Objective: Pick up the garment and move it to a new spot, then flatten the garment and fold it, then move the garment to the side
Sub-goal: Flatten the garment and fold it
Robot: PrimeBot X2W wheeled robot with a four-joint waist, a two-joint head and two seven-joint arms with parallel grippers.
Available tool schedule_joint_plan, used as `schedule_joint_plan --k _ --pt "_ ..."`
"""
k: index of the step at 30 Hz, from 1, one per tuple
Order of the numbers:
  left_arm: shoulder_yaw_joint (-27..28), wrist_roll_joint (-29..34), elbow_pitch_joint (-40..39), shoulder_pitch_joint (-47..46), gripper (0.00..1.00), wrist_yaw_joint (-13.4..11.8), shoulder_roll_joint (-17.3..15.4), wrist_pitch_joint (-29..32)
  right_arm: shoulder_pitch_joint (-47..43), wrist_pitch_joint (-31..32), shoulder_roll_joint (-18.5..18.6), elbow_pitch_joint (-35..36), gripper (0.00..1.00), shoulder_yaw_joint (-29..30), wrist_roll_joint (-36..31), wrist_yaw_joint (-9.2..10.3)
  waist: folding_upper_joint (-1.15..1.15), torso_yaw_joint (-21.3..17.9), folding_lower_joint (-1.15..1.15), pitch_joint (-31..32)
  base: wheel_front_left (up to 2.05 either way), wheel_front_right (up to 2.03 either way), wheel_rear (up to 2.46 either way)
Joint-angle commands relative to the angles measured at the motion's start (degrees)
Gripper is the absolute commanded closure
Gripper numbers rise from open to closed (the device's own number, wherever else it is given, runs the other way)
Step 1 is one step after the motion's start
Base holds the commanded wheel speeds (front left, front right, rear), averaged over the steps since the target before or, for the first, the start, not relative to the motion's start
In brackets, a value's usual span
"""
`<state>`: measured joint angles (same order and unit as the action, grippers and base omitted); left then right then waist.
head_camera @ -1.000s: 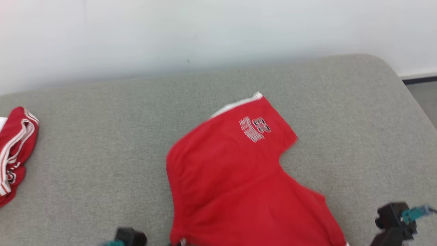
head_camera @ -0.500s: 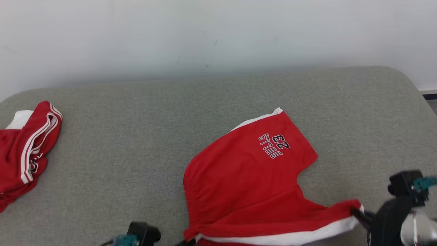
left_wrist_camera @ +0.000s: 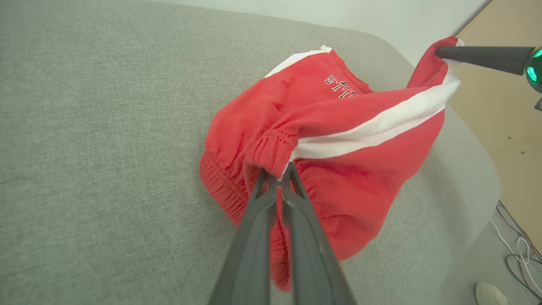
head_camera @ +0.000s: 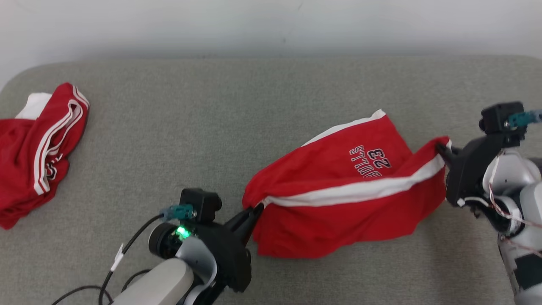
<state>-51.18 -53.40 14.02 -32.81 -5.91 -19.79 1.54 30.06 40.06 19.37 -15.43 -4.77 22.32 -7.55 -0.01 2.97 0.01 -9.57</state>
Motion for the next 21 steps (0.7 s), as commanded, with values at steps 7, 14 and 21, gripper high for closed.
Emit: schedule_joint_plan --k 7,14,21 --pt "1.66 0.33 4.41 -5.25 1.00 -1.65 4.12 -1.18 9.34 -8.79 -0.41 -11.12 1.00 -0.30 -2.40 0.13 0.01 4.48 -0.01 -6.19 0.00 0.00 0.00" --pt "2.72 -0.48 7.07 -7.61 1.00 -2.37 6.36 -1.48 15.64 -14.86 -1.83 -19.78 1.00 -1.72 -3.47 0.13 0.01 5.79 -0.01 -7.83 0.00 0.00 0.00" --pt "4.27 -0.77 8.61 -8.15 0.00 -3.06 8.58 -5.04 19.14 -18.97 -2.86 -25.43 0.00 -3.37 -2.77 0.13 0.01 6.34 -0.01 -7.87 0.00 0.00 0.00"
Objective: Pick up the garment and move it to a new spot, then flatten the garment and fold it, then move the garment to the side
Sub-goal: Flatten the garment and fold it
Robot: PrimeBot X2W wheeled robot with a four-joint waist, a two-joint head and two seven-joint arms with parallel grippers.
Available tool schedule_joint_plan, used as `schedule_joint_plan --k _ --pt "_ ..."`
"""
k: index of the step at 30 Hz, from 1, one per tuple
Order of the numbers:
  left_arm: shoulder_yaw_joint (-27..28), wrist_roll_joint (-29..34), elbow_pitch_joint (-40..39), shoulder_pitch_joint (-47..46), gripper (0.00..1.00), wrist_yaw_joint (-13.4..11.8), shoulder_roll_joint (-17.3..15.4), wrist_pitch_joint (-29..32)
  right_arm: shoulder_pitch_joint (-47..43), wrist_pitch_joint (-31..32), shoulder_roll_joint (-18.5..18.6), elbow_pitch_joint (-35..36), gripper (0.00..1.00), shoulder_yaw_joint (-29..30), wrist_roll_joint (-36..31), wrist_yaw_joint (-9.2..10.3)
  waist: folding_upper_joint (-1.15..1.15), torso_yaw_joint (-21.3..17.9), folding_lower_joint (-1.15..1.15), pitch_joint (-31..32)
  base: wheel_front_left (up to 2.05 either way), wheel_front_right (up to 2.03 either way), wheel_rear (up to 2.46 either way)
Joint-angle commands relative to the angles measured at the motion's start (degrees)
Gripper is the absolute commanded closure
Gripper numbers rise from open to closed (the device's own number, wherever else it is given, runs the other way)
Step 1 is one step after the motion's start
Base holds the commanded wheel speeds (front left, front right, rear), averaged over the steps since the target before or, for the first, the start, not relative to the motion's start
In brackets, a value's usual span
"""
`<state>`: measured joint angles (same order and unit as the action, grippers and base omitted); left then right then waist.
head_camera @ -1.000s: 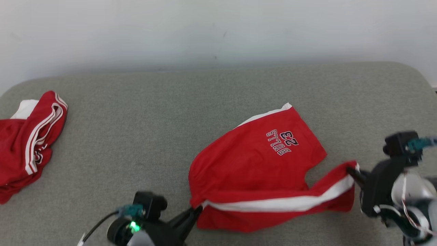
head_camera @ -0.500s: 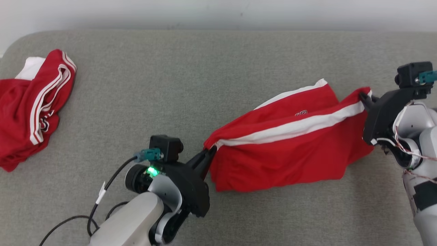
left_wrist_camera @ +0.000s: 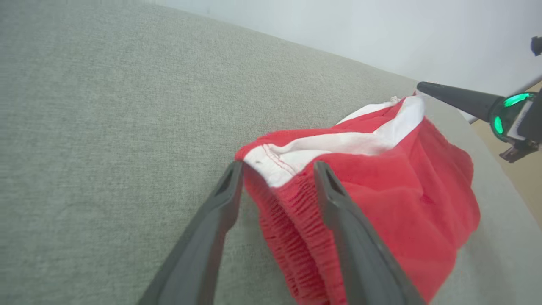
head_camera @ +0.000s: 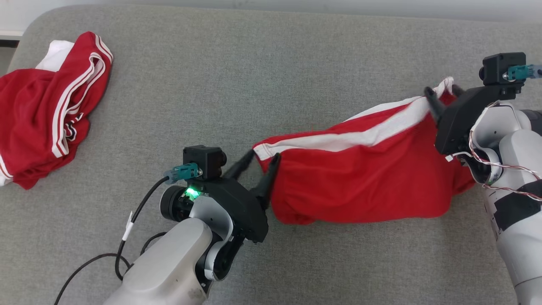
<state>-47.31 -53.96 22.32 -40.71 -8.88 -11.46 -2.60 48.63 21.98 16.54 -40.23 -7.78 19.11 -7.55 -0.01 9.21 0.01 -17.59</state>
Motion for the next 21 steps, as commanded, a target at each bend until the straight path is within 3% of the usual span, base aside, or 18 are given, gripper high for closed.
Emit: schedule_joint_plan --k 1,11,15,21 --pt "0.69 -0.44 0.51 -0.09 0.00 -0.12 0.46 -1.42 0.95 -1.73 -0.04 -1.04 0.00 -0.55 0.61 0.13 0.01 0.09 -0.01 0.32 0.00 0.00 0.00" --pt "4.12 0.66 0.36 4.26 0.00 -0.08 -1.02 -10.44 0.32 -5.95 0.73 -4.29 0.00 -1.37 3.64 0.13 0.01 -0.64 -0.01 3.53 0.00 0.00 0.00" --pt "6.92 5.23 -1.99 8.68 0.00 -0.26 -2.93 -12.51 -1.30 -5.49 1.97 -5.22 0.00 -1.17 5.39 0.13 0.01 -0.78 -0.01 5.04 0.00 0.00 0.00" --pt "19.45 19.44 -11.13 18.94 0.00 -0.58 -2.83 -12.56 -3.65 -3.80 3.23 -7.01 0.00 -0.30 7.14 0.13 0.01 -0.68 -0.01 5.73 0.00 0.00 0.00"
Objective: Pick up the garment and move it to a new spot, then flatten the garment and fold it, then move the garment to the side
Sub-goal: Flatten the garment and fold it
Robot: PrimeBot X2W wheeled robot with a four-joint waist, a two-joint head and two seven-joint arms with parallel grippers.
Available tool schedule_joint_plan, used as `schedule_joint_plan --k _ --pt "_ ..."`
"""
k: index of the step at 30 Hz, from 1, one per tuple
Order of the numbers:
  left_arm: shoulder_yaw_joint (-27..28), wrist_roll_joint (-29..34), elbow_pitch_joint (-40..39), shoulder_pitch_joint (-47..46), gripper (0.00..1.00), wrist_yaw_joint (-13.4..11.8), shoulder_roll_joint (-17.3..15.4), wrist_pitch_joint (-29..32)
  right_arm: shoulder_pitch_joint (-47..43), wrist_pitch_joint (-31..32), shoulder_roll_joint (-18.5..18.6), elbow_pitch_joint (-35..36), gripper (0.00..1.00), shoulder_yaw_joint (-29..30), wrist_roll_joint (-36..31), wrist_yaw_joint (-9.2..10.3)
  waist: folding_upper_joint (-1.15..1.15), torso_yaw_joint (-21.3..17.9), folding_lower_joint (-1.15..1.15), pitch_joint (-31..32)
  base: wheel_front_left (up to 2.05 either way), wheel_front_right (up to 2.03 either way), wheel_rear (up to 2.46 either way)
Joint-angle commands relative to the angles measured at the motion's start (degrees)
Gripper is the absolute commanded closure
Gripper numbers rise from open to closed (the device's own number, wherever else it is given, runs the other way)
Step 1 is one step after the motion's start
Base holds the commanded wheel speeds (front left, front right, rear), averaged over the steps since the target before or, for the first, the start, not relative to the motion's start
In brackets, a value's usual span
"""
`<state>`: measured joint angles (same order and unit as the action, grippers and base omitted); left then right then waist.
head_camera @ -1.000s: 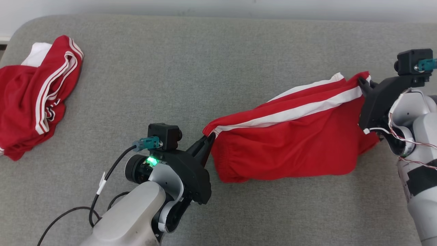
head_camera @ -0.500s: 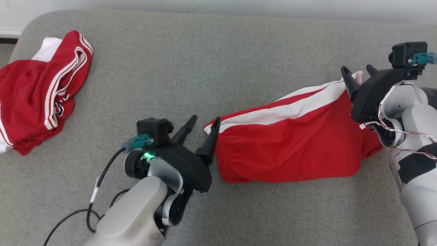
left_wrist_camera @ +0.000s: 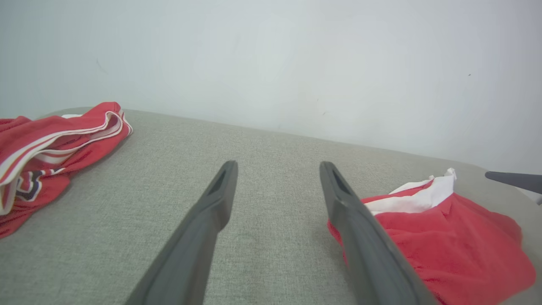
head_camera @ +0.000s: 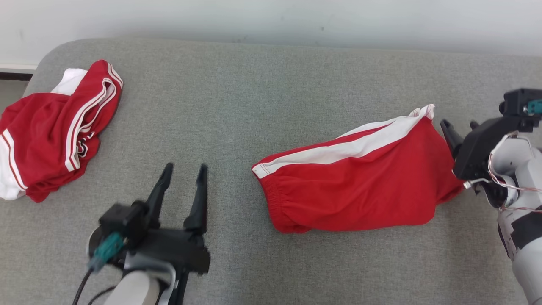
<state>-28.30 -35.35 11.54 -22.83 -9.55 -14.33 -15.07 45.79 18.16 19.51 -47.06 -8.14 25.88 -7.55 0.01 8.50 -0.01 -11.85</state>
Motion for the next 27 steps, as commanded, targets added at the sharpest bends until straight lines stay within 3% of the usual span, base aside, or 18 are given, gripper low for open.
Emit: schedule_joint_plan --k 1,10,18,24,25,26,27 --pt "2.32 3.02 -1.60 2.75 0.00 0.56 0.58 -0.09 -1.10 0.44 0.40 -0.56 0.00 0.20 0.58 0.13 -0.01 0.08 0.01 -0.06 0.00 0.00 0.00" --pt "16.49 15.03 -5.34 15.02 0.00 5.34 6.40 -0.09 -2.76 1.29 1.30 -3.27 0.00 1.02 0.52 0.13 -0.01 1.10 0.01 -1.09 0.00 0.00 0.00" --pt "22.69 19.96 -4.94 19.45 0.00 9.65 9.42 -0.09 -3.37 2.49 0.23 -5.69 0.00 1.16 1.03 0.13 -0.01 2.43 0.01 -2.33 0.00 0.00 0.00" --pt "25.43 22.16 -4.48 20.27 0.00 12.12 10.75 -0.10 -4.20 7.91 -0.89 -8.74 0.00 0.22 1.51 0.13 -0.01 3.19 0.01 -2.69 0.00 0.00 0.00" --pt "25.58 22.39 -4.36 20.23 0.00 12.52 10.86 -0.10 -4.27 7.96 -0.98 -8.67 0.58 0.27 1.71 0.12 -0.01 3.28 0.01 -2.69 0.00 0.00 0.00" --pt "25.58 22.39 -4.36 20.23 0.00 12.52 10.86 -0.10 -4.27 7.96 -0.98 -8.67 0.58 0.27 1.71 0.12 -0.01 3.28 0.01 -2.69 0.00 0.00 0.00" --pt "25.67 22.53 -4.25 20.13 0.00 12.55 10.97 -0.10 -4.33 7.75 -1.09 -8.52 1.00 0.36 1.87 0.07 -0.01 3.34 0.01 -2.72 0.00 0.00 0.00"
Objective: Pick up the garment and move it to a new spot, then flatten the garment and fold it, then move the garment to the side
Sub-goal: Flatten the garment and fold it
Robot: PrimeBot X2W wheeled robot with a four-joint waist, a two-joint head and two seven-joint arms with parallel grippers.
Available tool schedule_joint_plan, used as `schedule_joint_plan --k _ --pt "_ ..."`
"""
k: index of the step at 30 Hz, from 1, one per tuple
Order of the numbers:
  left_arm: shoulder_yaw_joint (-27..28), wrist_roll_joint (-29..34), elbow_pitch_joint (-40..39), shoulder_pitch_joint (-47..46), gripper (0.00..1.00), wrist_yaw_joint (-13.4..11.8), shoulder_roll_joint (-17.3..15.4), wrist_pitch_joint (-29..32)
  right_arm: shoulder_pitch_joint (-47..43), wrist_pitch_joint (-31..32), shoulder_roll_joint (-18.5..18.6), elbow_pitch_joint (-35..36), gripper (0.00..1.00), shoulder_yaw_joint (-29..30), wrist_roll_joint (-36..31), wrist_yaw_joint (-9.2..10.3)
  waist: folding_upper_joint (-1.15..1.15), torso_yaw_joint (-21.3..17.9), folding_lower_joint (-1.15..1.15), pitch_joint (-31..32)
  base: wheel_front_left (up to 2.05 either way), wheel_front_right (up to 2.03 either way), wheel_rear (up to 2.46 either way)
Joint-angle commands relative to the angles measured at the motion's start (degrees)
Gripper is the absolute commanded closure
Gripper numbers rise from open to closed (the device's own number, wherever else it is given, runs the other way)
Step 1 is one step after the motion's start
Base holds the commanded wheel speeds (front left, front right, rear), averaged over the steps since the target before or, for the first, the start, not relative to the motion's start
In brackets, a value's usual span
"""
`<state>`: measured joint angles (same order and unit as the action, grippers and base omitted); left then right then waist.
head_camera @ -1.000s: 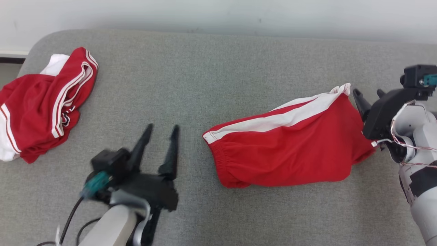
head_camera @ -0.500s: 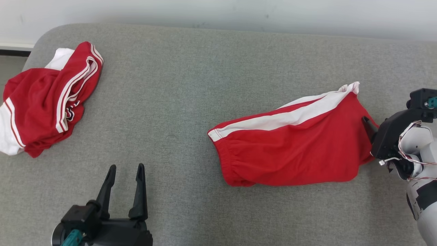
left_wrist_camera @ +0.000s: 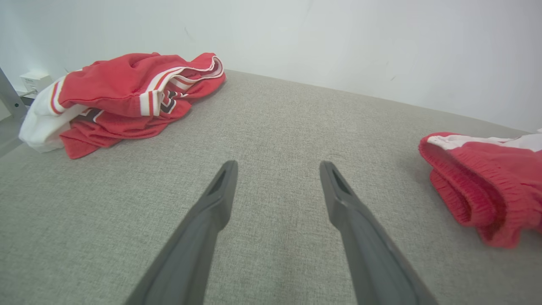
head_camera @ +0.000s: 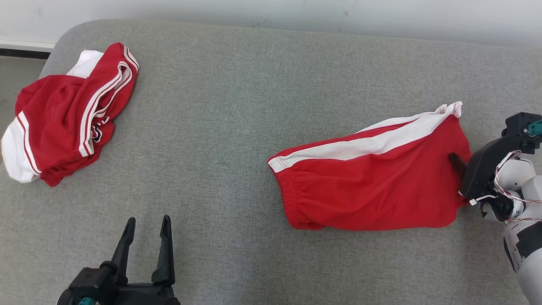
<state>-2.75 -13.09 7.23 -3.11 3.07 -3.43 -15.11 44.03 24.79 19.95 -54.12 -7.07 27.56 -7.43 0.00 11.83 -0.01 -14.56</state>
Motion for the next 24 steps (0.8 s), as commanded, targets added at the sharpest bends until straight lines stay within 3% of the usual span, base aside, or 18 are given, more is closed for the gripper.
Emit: schedule_joint_plan --k 1,13,24 --pt "0.33 0.55 0.30 0.14 0.00 0.36 0.23 -0.05 -2.75 1.37 -1.75 -1.20 1.00 -0.98 0.44 -0.09 0.00 0.04 0.01 -0.14 0.00 0.00 0.00" --pt "2.23 0.65 1.12 0.17 0.00 0.65 0.54 -0.06 -3.05 -6.65 2.40 0.89 1.00 2.55 -2.71 0.06 0.00 -1.89 0.01 1.56 0.00 0.00 0.00" --pt "2.40 -0.47 1.68 1.73 0.00 0.79 0.56 -0.06 -7.43 -10.94 7.47 3.74 1.00 9.59 -13.01 0.03 0.00 -4.14 0.01 5.55 0.00 0.00 0.00"
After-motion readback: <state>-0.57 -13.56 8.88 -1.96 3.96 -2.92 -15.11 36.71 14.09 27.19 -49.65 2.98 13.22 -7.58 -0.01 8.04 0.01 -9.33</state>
